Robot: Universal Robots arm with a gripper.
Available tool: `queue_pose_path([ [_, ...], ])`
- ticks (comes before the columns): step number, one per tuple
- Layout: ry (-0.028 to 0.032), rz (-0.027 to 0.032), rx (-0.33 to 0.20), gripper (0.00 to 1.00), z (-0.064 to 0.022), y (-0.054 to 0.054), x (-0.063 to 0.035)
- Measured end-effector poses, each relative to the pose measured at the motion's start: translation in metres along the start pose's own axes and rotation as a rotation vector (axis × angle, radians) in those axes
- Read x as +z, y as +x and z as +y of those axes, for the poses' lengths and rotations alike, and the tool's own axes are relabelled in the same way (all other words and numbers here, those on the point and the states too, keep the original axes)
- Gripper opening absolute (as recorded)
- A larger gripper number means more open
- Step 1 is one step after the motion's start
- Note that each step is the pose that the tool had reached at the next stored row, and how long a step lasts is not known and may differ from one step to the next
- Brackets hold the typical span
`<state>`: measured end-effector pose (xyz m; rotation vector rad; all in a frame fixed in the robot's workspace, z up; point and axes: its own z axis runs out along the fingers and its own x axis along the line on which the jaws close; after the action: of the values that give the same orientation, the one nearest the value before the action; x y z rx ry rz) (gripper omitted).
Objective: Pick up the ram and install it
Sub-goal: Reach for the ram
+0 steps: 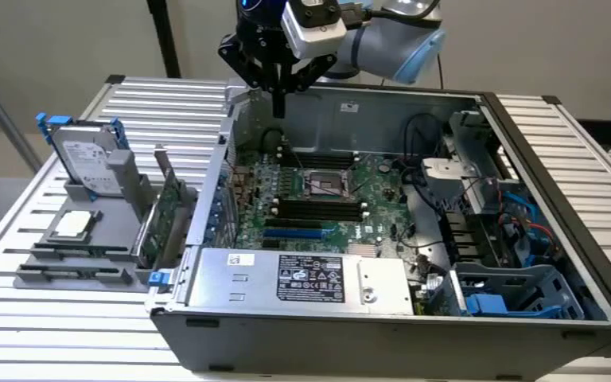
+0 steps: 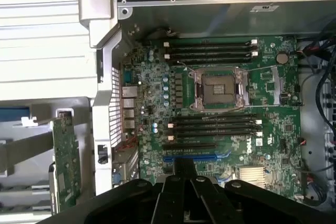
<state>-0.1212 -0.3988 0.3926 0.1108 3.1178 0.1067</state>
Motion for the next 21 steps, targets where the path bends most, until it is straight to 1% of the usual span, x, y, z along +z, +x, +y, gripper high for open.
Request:
queue_pose_path([
  [1, -0.0013, 0.0001, 0.0, 0.0, 0.0, 0.0, 0.0],
  [10, -0.0041, 0.0003, 0.0, 0.0, 0.0, 0.0, 0.0],
  [13, -0.0042, 0.0003, 0.0, 0.0, -0.001, 0.003, -0.0001],
  [15, -0.0042, 0.0003, 0.0, 0.0, -0.0035, 0.01, -0.0004],
  [21, -0.0042, 0.0003, 0.0, 0.0, -0.012, 0.036, -0.0015],
])
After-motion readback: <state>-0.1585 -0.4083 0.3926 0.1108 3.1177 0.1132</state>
